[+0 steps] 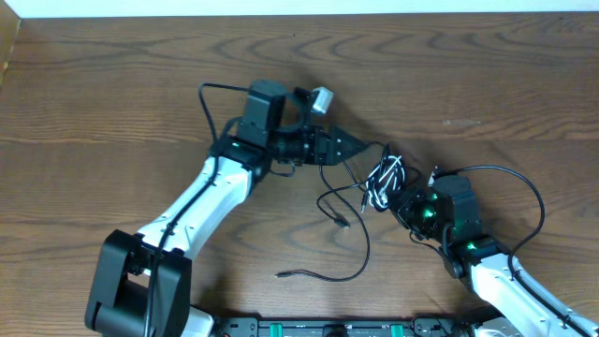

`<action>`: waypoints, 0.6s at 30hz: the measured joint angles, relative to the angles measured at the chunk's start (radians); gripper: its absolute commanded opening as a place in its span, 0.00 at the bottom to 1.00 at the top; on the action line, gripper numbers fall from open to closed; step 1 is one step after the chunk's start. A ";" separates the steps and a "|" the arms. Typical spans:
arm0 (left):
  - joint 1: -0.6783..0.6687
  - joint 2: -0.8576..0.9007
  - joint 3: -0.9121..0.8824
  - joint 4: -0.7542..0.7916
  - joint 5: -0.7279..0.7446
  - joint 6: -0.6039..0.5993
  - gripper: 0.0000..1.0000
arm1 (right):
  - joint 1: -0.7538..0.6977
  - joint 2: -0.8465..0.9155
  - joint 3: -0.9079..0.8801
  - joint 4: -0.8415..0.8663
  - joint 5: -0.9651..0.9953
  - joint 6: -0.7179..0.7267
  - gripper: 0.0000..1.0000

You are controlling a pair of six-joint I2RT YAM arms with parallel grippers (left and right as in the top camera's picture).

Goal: Untangle cables

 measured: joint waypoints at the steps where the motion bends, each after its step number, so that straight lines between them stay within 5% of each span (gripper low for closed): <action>1: -0.014 0.000 0.000 0.000 -0.018 0.008 0.68 | 0.000 0.000 0.000 -0.012 0.007 -0.009 0.02; 16: -0.279 0.000 0.000 -0.136 -0.438 0.125 0.69 | 0.000 0.004 0.000 -0.025 0.061 -0.059 0.02; 18: -0.305 0.000 0.000 -0.139 -0.492 0.131 0.58 | 0.000 0.004 0.000 -0.024 0.062 -0.060 0.02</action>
